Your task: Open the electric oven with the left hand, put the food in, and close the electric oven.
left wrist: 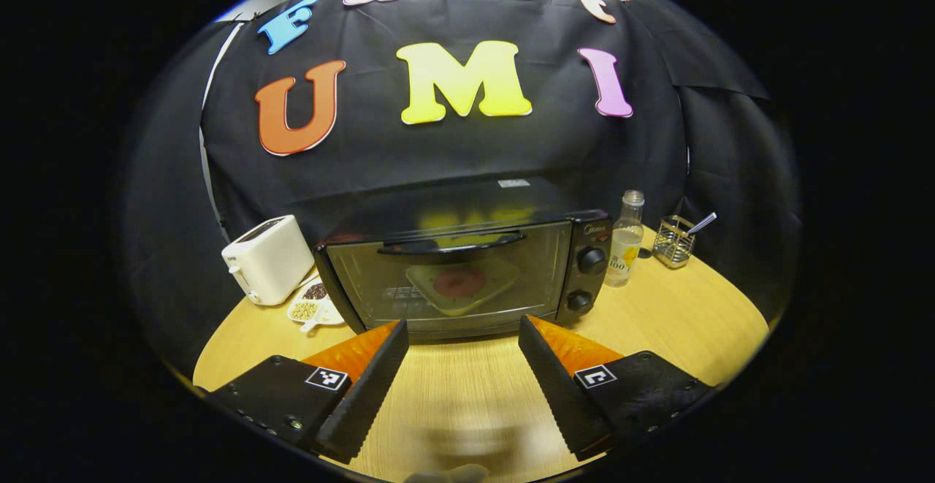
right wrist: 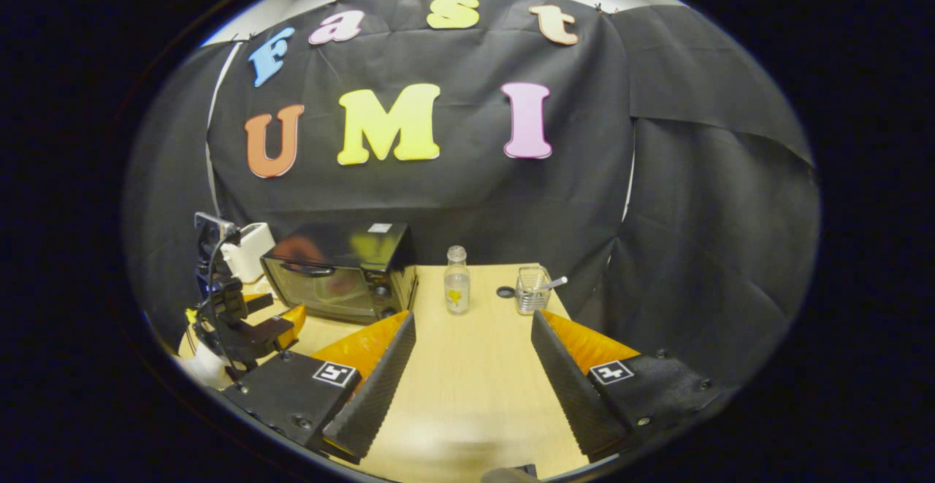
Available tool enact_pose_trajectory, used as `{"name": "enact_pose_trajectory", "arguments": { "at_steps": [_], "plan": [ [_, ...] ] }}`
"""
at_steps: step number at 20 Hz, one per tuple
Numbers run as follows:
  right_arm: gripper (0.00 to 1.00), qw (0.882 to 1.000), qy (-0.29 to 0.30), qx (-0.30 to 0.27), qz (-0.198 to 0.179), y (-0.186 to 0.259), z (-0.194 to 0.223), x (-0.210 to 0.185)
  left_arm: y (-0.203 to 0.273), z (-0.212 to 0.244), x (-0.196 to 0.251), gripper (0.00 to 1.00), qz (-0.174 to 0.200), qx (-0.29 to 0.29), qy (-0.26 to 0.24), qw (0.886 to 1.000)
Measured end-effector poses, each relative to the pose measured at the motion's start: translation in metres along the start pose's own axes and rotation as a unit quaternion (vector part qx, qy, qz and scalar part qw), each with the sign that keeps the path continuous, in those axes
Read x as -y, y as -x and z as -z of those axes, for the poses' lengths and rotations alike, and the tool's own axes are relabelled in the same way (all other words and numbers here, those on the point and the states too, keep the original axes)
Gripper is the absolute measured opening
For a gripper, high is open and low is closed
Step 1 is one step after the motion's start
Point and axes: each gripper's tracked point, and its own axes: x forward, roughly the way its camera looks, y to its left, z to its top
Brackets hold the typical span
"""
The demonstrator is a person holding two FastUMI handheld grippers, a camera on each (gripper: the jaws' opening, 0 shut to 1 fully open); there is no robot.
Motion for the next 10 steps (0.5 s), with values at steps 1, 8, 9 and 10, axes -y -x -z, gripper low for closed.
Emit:
{"name": "enact_pose_trajectory", "arguments": {
  "at_steps": [1,8,9,10],
  "plan": [
    [0.96,1.0,0.001,0.007,0.002,0.006,-0.004,-0.002,0.012,-0.009,-0.001,0.97,0.003,0.01,0.003,1.0],
    [1.0,0.998,-0.001,0.063,0.009,0.064,-0.03,0.007,0.122,-0.07,-0.024,0.97,-0.014,0.07,0.015,0.997],
    [1.0,0.998,-0.002,0.068,0.006,0.072,-0.032,0.012,0.142,-0.083,-0.028,0.97,-0.024,0.085,0.016,0.996],
    [1.0,0.998,-0.002,0.068,0.005,0.081,-0.032,0.019,0.163,-0.095,-0.031,0.96,-0.035,0.101,0.017,0.994]
  ]
}}
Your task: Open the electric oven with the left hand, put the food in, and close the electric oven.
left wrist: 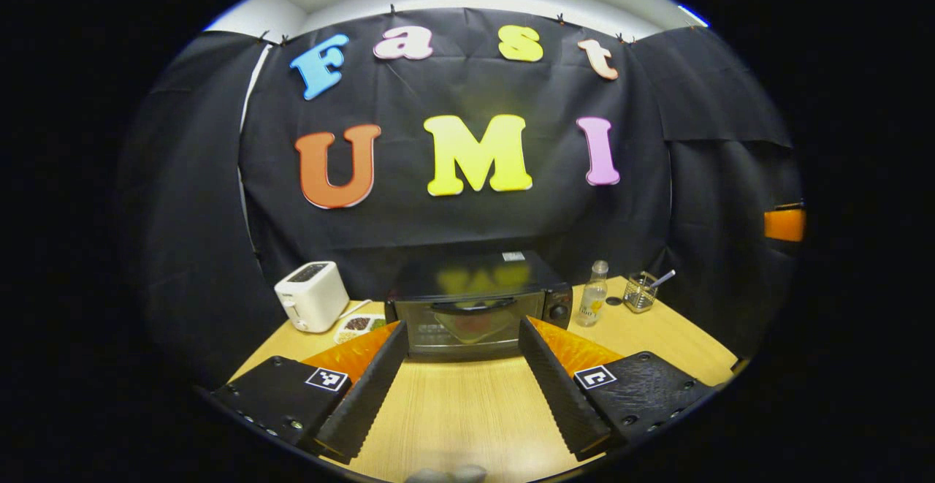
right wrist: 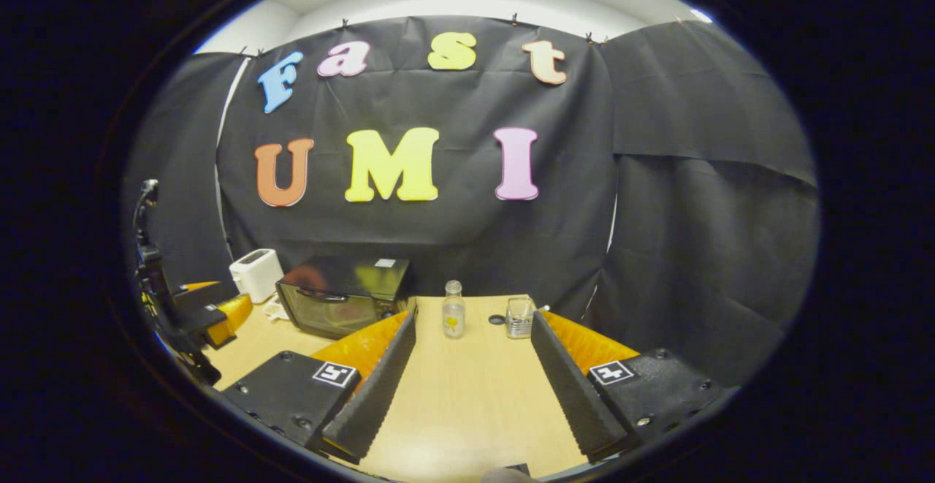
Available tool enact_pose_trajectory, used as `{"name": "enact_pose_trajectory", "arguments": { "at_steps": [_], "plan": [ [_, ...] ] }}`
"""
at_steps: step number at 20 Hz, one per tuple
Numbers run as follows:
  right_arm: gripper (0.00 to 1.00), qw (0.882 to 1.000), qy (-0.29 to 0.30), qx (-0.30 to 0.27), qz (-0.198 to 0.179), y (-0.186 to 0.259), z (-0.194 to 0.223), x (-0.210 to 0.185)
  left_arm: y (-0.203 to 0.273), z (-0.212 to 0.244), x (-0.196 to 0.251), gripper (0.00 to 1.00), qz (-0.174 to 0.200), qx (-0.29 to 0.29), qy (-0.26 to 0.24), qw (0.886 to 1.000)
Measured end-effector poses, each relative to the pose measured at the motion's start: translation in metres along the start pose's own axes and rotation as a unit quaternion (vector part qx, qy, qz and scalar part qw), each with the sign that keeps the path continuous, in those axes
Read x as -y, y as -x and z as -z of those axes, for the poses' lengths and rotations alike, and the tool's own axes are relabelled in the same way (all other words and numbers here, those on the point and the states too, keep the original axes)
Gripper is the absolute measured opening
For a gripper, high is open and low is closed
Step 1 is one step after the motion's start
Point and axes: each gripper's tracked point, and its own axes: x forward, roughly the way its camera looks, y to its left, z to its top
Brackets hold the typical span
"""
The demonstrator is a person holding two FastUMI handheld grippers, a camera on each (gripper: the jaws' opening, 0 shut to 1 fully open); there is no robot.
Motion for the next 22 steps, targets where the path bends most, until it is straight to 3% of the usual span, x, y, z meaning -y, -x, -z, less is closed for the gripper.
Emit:
{"name": "enact_pose_trajectory", "arguments": {
  "at_steps": [5,9,10,15,16,17,22],
  "plan": [
    [0.96,0.999,-0.001,0.039,-0.025,0.044,-0.022,0.041,0.089,-0.055,0.003,0.96,-0.041,0.044,0.016,0.998],
    [1.0,0.997,0.01,0.072,-0.038,0.07,-0.034,0.064,0.142,-0.077,0.023,0.96,-0.061,0.07,0.0,0.996],
    [0.96,0.997,0.014,0.071,-0.039,0.074,-0.034,0.067,0.151,-0.078,0.032,0.96,-0.057,0.07,0.004,0.996],
    [0.96,0.996,-0.002,0.09,-0.029,0.094,-0.041,0.072,0.161,-0.104,0.044,0.96,-0.034,0.09,-0.002,0.995],
    [0.96,0.995,-0.004,0.093,-0.033,0.097,-0.041,0.069,0.161,-0.106,0.043,1.0,-0.03,0.09,0.001,0.995],
    [0.96,0.995,-0.003,0.096,-0.031,0.096,-0.043,0.069,0.159,-0.111,0.043,0.96,-0.027,0.096,0.001,0.995],
    [0.96,0.995,-0.013,0.095,-0.018,0.092,-0.044,0.068,0.152,-0.111,0.039,0.96,-0.021,0.095,-0.008,0.995]
  ]
}}
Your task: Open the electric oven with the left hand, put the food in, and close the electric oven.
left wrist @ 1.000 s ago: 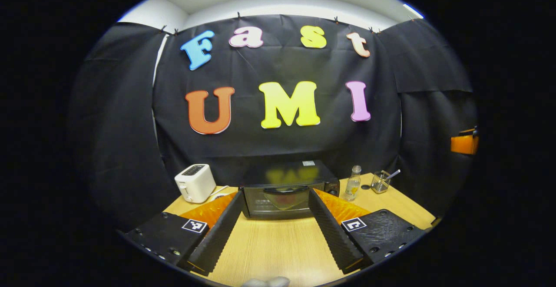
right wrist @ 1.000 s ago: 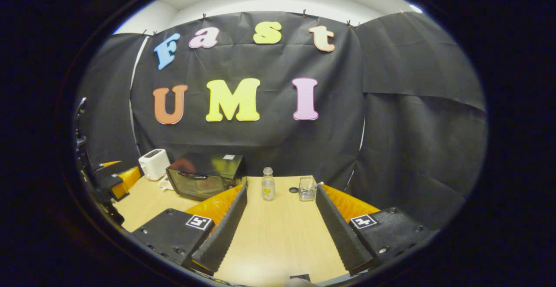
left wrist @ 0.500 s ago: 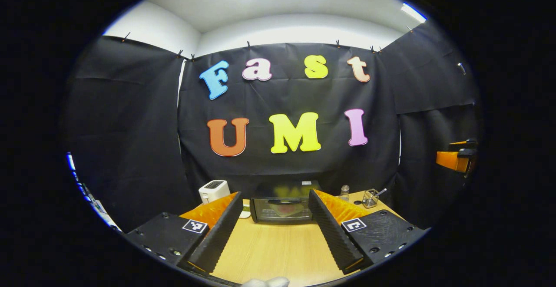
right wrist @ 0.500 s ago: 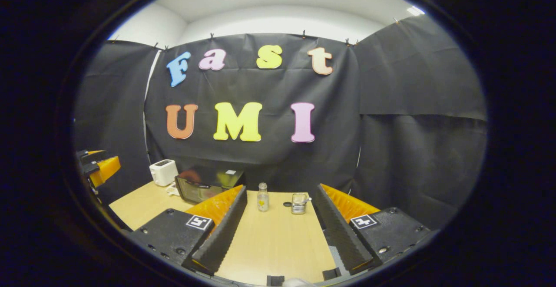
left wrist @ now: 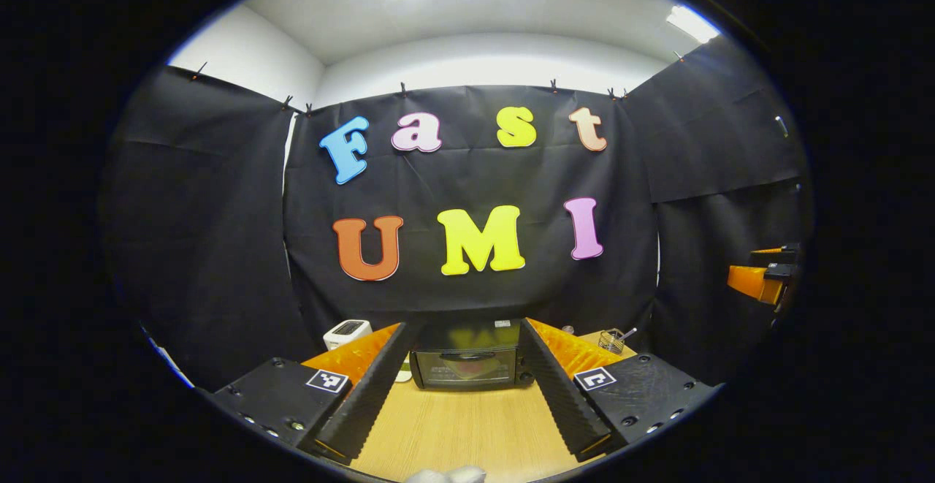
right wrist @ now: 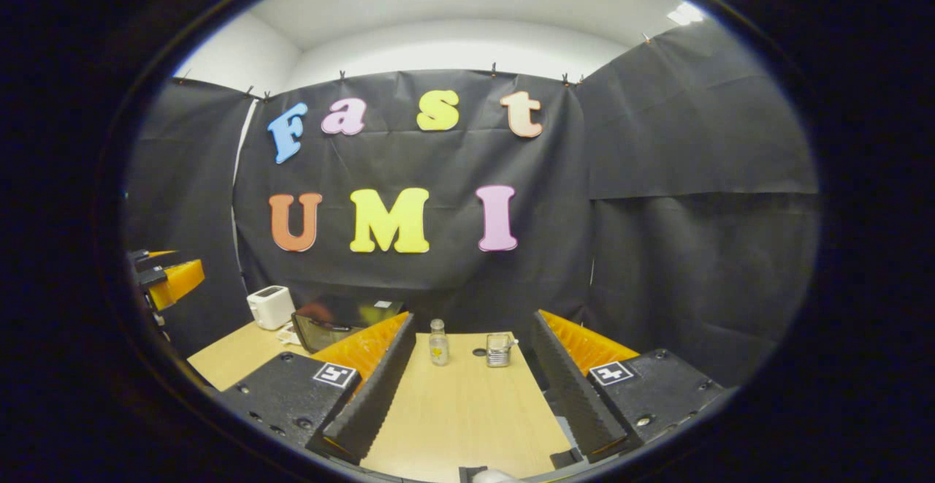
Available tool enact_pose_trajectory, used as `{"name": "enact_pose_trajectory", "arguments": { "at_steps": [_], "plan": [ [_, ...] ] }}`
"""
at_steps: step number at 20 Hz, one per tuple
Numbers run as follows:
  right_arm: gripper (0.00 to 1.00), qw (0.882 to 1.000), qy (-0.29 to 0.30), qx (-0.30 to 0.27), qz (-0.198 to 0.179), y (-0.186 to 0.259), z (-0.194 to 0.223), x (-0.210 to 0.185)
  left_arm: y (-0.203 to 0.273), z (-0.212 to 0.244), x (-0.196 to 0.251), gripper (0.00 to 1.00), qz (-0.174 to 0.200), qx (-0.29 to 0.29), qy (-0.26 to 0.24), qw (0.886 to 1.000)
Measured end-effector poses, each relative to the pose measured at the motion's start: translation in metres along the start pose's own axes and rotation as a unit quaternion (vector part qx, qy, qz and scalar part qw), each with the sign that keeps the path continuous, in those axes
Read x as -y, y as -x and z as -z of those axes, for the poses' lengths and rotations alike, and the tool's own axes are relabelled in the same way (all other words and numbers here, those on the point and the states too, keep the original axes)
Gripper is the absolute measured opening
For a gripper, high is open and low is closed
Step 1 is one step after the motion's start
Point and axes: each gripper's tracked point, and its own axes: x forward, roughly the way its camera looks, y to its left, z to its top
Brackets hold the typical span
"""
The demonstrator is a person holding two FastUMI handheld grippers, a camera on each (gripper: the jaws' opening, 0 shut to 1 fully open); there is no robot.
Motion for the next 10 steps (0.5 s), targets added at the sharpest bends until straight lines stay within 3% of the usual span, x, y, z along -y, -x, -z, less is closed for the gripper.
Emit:
{"name": "enact_pose_trajectory", "arguments": {
  "at_steps": [7,9,10],
  "plan": [
    [0.96,1.0,0.006,-0.006,-0.003,-0.009,0.002,-0.011,-0.006,0.003,0.003,0.96,0.014,0.001,0.0,1.0],
    [1.0,1.0,0.008,-0.006,-0.003,-0.011,0.001,-0.014,-0.009,0.001,0.003,0.96,0.017,0.003,0.003,1.0],
    [0.96,1.0,0.008,-0.005,-0.004,-0.012,-0.001,-0.016,-0.01,0.001,0.003,0.96,0.018,0.004,0.005,1.0]
  ]
}}
